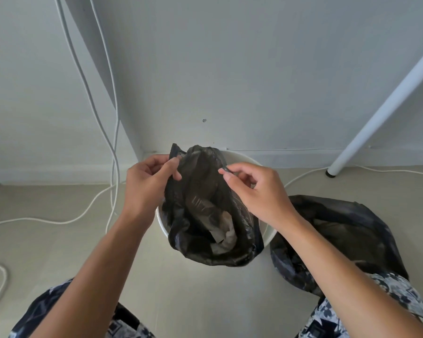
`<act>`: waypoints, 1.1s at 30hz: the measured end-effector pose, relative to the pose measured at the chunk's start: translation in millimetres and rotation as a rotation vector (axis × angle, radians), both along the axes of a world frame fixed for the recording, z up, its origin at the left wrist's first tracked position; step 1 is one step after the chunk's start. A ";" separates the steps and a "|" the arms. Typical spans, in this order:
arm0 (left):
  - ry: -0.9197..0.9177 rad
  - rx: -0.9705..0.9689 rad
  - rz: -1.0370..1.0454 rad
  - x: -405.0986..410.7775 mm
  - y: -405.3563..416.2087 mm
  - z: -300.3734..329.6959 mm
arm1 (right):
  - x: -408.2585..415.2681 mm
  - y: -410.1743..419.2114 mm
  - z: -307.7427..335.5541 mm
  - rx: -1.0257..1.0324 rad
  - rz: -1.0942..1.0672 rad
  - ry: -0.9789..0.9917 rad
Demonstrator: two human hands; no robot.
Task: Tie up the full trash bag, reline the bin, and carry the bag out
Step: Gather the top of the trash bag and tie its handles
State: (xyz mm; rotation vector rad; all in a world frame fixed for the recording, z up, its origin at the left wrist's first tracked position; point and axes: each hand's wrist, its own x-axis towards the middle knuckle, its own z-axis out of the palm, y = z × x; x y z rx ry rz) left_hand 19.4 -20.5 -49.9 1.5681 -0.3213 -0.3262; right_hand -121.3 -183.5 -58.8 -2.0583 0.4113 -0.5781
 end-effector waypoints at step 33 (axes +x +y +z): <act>0.215 -0.279 -0.343 -3.1 -22.5 -7.3 | 20.6 -13.3 0.0 0.229 -0.067 0.055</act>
